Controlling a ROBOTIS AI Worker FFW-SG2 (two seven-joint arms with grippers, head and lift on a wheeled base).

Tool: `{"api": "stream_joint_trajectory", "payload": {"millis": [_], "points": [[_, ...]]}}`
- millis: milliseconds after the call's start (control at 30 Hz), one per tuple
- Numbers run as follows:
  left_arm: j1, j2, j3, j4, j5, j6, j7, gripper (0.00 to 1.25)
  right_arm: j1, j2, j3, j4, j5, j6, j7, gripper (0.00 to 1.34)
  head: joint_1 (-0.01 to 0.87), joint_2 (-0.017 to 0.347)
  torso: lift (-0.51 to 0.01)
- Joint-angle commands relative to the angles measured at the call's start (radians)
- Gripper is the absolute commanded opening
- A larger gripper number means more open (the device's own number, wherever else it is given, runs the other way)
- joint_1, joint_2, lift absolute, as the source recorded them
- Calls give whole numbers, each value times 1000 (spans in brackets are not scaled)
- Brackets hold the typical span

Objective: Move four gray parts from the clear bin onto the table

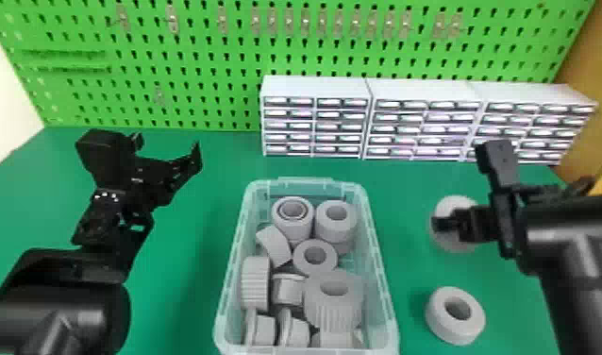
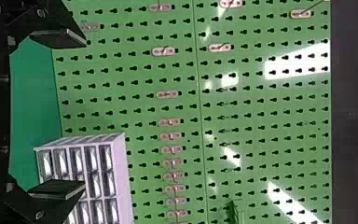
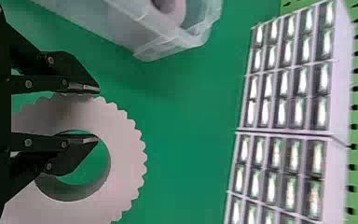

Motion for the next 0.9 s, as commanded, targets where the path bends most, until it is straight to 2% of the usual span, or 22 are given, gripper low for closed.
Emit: {"api": "stream_joint_trajectory", "payload": {"millis": [0,433,867], "points": [[2,0,3,1,0,0,0,1042,11,5,-8,91,-16,-78,0,210,678,34,-50],[2,0,0,1,0,0,0,1042,-6,13,1,250,-24,-170,1,210,678,34,-50],[3,0,0,1,0,0,0,1042,-7,10,4,295,-24,-185,1,210,678,34,-50]]}}
